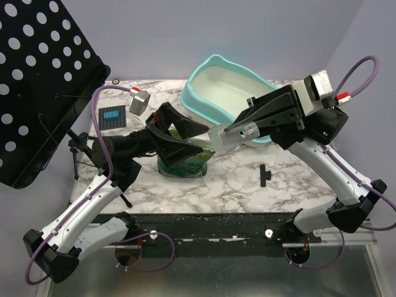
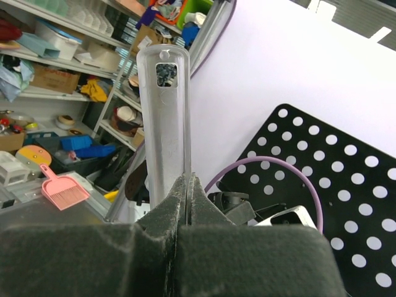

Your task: Fill the litter box with clean litter

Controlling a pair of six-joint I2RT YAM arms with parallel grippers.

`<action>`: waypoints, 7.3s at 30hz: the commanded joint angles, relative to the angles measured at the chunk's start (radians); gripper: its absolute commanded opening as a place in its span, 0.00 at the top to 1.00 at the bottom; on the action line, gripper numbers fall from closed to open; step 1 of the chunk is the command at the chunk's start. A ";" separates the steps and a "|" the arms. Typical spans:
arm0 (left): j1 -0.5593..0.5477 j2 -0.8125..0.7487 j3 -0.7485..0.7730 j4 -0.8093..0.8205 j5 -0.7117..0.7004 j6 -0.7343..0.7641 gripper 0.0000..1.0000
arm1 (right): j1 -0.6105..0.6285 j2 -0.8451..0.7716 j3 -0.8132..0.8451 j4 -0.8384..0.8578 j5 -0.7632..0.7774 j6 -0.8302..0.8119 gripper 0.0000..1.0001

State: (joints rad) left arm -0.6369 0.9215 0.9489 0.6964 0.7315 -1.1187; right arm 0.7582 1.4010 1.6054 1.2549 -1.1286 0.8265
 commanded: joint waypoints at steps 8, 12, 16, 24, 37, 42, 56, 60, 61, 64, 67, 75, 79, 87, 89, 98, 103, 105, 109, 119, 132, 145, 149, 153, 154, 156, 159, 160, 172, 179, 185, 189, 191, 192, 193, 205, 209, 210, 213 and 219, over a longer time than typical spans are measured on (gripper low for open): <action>-0.003 0.022 -0.032 0.198 0.060 -0.110 0.09 | 0.003 0.131 0.179 0.244 0.006 0.184 0.99; -0.003 0.028 -0.039 0.239 0.057 -0.121 0.14 | 0.003 0.165 0.197 0.297 0.029 0.223 1.00; -0.004 0.043 -0.036 0.287 0.071 -0.150 0.21 | 0.003 0.187 0.203 0.345 0.042 0.226 0.99; -0.007 0.065 -0.042 0.333 0.078 -0.168 0.55 | 0.003 0.196 0.197 0.393 0.049 0.218 0.99; -0.009 0.013 -0.024 0.111 0.056 0.017 1.00 | 0.003 0.101 0.045 0.330 0.039 0.059 0.99; -0.009 -0.062 0.057 -0.316 -0.026 0.367 1.00 | 0.001 -0.032 -0.148 0.094 0.081 -0.146 0.87; -0.006 -0.138 0.134 -0.695 -0.210 0.695 1.00 | -0.025 -0.273 -0.455 -0.631 0.266 -0.585 0.37; -0.009 -0.161 0.175 -0.825 -0.271 0.784 1.00 | -0.043 -0.319 -0.493 -0.903 0.424 -0.710 0.36; -0.007 -0.168 0.185 -0.851 -0.290 0.804 1.00 | -0.048 -0.327 -0.498 -0.951 0.450 -0.734 0.36; -0.007 -0.188 0.203 -0.911 -0.336 0.850 1.00 | -0.049 -0.347 -0.525 -1.074 0.567 -0.812 0.36; -0.006 -0.199 0.217 -0.960 -0.380 0.885 1.00 | -0.051 -0.364 -0.571 -1.106 0.705 -0.848 0.36; -0.009 -0.222 0.228 -1.097 -0.491 0.982 1.00 | -0.053 -0.376 -0.585 -1.306 0.935 -0.767 0.36; -0.007 -0.228 0.211 -1.164 -0.501 1.011 1.00 | -0.051 -0.402 -0.553 -1.475 0.873 -0.741 0.34; -0.007 -0.222 0.200 -1.272 -0.422 1.045 1.00 | -0.051 -0.528 -0.532 -1.756 0.613 -0.705 0.34; -0.007 -0.220 0.199 -1.301 -0.397 1.051 1.00 | -0.051 -0.575 -0.532 -1.796 0.596 -0.699 0.34; -0.009 -0.230 0.159 -1.331 -0.181 1.033 1.00 | -0.051 -0.605 -0.461 -1.875 0.636 -0.719 0.31; -0.007 -0.236 0.165 -1.356 -0.124 1.036 1.00 | -0.051 -0.565 -0.407 -1.858 0.598 -0.750 0.27; -0.009 -0.242 0.162 -1.351 -0.107 1.030 1.00 | -0.051 -0.568 -0.400 -1.832 0.573 -0.750 0.27; -0.009 -0.250 0.149 -1.338 -0.086 1.021 1.00 | -0.051 -0.559 -0.372 -1.809 0.547 -0.741 0.27; -0.007 -0.253 0.120 -1.293 -0.083 0.999 1.00 | -0.051 -0.501 -0.352 -1.704 0.293 -0.639 0.29; -0.009 -0.242 0.128 -1.266 -0.096 0.991 1.00 | -0.051 -0.458 -0.358 -1.645 0.291 -0.584 0.43; -0.009 -0.236 0.131 -1.269 -0.104 0.996 1.00 | -0.051 -0.427 -0.355 -1.637 0.296 -0.587 0.79; -0.009 -0.236 0.134 -1.269 -0.122 0.996 1.00 | -0.051 -0.428 -0.361 -1.638 0.296 -0.589 1.00; -0.009 -0.225 0.152 -1.275 -0.141 1.007 0.94 | -0.051 -0.431 -0.375 -1.641 0.305 -0.595 1.00; -0.009 -0.224 0.160 -1.276 -0.147 1.014 0.82 | -0.053 -0.438 -0.380 -1.641 0.314 -0.593 1.00; -0.007 -0.219 0.172 -1.281 -0.162 1.037 0.67 | -0.053 -0.450 -0.383 -1.646 0.346 -0.595 1.00; -0.009 -0.211 0.200 -1.296 -0.185 1.091 0.45 | -0.051 -0.471 -0.368 -1.670 0.407 -0.601 1.00; -0.009 -0.207 0.215 -1.310 -0.205 1.111 0.40 | -0.051 -0.477 -0.357 -1.684 0.432 -0.606 1.00; -0.010 -0.007 0.424 -1.417 -0.599 1.362 0.28 | -0.051 -0.539 -0.268 -1.936 0.734 -0.665 1.00; -0.024 0.134 0.435 -1.433 -0.724 1.547 0.23 | -0.051 -0.591 -0.301 -1.965 0.754 -0.679 1.00; -0.027 0.203 0.445 -1.456 -0.707 1.625 0.18 | -0.051 -0.619 -0.337 -1.977 0.768 -0.690 1.00; -0.026 0.244 0.453 -1.489 -0.707 1.645 0.17 | -0.051 -0.623 -0.360 -1.976 0.756 -0.695 1.00; -0.026 0.255 0.444 -1.497 -0.712 1.656 0.16 | -0.051 -0.625 -0.367 -1.976 0.751 -0.695 1.00; -0.027 0.261 0.439 -1.500 -0.718 1.657 0.16 | -0.051 -0.625 -0.371 -1.976 0.753 -0.696 1.00; -0.027 0.267 0.435 -1.506 -0.722 1.663 0.16 | -0.051 -0.623 -0.372 -1.974 0.753 -0.699 1.00; -0.027 0.298 0.346 -1.463 -0.742 1.642 1.00 | -0.051 -0.593 -0.372 -1.982 0.785 -0.701 1.00; -0.049 0.245 0.291 -1.421 -0.748 1.604 1.00 | -0.051 -0.563 -0.358 -1.980 0.843 -0.705 1.00; -0.056 0.222 0.275 -1.405 -0.753 1.596 1.00 | -0.051 -0.554 -0.351 -1.982 0.854 -0.710 1.00; -0.076 0.125 0.196 -1.326 -0.759 1.584 1.00 | -0.051 -0.521 -0.323 -1.997 0.863 -0.727 1.00; -0.092 0.022 0.110 -1.272 -0.774 1.557 1.00 | -0.051 -0.429 -0.262 -2.036 0.834 -0.768 1.00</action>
State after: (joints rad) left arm -0.7185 0.9787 1.0943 -0.6163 -0.0124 0.4797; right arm 0.7067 0.9375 1.2846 -0.7406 -0.3000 0.1001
